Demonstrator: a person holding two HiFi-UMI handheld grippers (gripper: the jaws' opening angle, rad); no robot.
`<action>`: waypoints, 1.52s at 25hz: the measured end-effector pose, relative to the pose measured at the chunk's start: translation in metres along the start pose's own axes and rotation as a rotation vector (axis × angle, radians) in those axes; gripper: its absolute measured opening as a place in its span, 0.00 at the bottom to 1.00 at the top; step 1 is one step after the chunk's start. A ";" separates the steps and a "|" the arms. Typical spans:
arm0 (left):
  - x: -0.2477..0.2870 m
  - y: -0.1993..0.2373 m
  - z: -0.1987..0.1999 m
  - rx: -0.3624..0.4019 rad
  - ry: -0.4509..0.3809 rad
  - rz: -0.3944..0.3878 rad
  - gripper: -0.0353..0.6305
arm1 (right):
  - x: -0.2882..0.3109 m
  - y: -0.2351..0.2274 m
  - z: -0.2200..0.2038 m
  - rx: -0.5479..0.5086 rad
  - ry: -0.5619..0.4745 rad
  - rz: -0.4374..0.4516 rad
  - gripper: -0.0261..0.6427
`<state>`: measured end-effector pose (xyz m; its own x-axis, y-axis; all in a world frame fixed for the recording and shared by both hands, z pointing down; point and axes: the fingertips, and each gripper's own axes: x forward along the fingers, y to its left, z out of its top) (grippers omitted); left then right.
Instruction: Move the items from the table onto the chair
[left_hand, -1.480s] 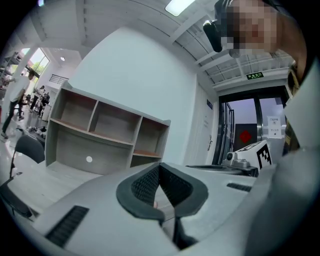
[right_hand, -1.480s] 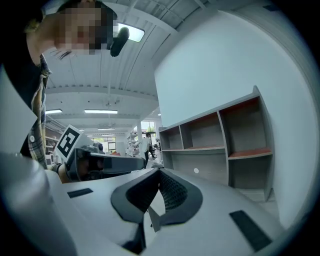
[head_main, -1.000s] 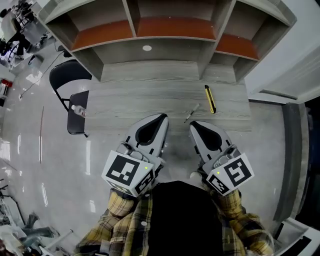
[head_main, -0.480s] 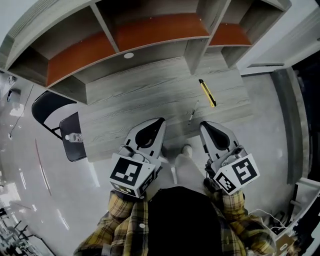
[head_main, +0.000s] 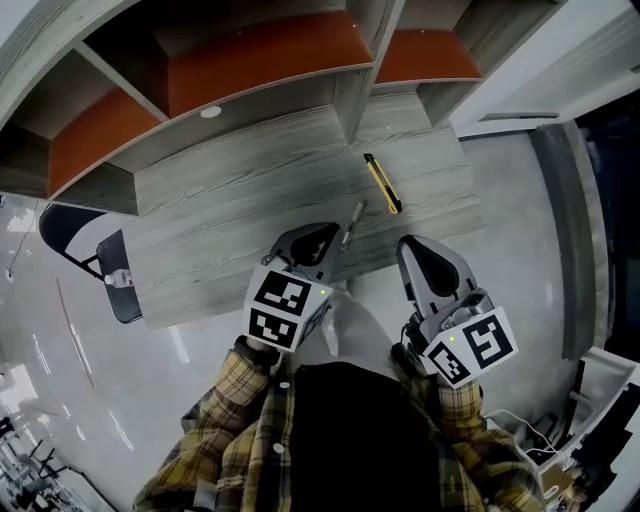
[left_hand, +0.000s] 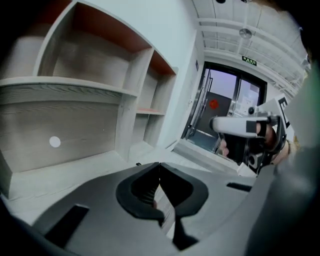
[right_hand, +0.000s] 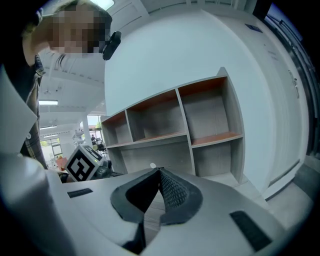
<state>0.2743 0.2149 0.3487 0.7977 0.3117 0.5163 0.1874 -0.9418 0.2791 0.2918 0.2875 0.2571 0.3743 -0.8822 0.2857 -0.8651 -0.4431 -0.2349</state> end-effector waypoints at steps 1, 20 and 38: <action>0.011 -0.001 -0.004 -0.007 0.022 0.001 0.06 | 0.001 -0.007 0.000 0.000 0.002 0.007 0.07; 0.142 0.027 -0.140 -0.089 0.434 0.119 0.30 | -0.003 -0.088 -0.037 0.112 0.105 0.015 0.06; 0.157 0.043 -0.175 -0.001 0.556 0.217 0.13 | -0.014 -0.107 -0.048 0.158 0.097 -0.020 0.06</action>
<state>0.3073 0.2456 0.5832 0.3979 0.1316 0.9079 0.0529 -0.9913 0.1205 0.3629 0.3546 0.3225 0.3503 -0.8571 0.3777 -0.7918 -0.4865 -0.3694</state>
